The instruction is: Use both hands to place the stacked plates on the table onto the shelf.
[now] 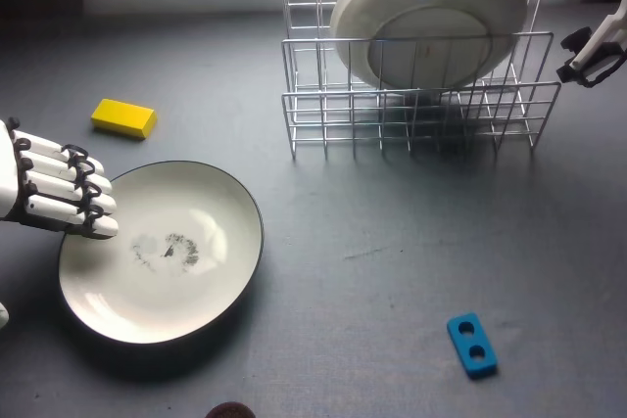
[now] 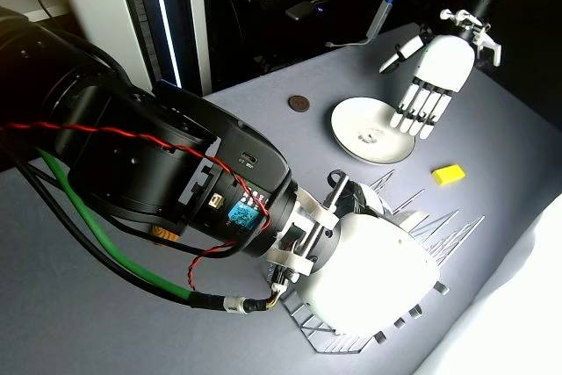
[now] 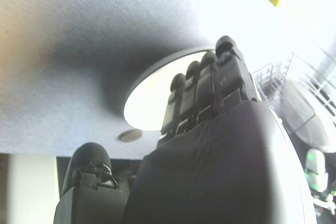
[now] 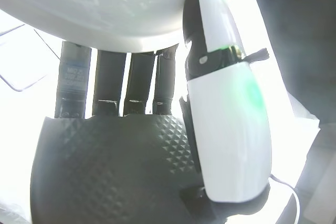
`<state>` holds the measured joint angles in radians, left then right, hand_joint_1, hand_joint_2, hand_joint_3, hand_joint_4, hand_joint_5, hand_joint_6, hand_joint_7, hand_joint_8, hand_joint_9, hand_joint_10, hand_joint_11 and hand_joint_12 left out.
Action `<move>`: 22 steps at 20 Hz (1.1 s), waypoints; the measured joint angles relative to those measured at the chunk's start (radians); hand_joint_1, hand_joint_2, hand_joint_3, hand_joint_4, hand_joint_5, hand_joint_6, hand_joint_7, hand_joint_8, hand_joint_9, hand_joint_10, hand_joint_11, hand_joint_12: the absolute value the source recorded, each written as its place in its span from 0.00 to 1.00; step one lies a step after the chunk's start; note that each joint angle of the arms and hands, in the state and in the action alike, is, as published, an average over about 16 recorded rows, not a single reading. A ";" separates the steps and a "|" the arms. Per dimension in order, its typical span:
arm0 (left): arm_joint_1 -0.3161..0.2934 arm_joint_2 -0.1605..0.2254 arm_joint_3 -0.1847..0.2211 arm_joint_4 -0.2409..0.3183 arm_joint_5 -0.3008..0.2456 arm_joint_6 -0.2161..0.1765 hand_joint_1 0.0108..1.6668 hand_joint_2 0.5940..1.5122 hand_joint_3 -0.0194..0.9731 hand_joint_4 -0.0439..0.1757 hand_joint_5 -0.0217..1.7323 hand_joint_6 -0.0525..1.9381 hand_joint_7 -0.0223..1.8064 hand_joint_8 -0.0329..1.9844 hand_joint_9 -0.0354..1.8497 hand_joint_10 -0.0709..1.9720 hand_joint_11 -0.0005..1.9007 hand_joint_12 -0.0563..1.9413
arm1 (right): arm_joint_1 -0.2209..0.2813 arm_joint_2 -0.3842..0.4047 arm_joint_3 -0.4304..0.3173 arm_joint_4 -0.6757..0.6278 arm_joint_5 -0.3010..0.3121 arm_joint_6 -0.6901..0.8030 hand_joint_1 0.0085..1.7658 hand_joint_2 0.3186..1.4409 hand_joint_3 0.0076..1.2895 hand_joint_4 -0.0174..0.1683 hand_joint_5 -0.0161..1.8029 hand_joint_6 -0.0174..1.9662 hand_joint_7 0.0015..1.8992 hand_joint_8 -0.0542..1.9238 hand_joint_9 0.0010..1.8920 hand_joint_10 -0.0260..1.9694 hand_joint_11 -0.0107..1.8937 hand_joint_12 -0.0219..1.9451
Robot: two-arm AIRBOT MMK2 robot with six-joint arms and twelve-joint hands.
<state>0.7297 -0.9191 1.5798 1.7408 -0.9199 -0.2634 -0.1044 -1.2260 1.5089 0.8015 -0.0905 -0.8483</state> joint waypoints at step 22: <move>-0.002 0.000 0.001 0.001 0.000 0.000 0.00 0.57 0.04 0.20 0.02 0.03 0.02 0.02 0.02 0.04 0.01 0.02 | 0.003 0.000 0.000 0.002 -0.017 0.008 0.54 0.67 0.00 0.08 0.45 0.04 0.48 0.04 0.49 0.02 0.32 0.65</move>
<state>0.7280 -0.9192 1.5806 1.7421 -0.9198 -0.2634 -0.1017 -1.2259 1.5089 0.8036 -0.1074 -0.8401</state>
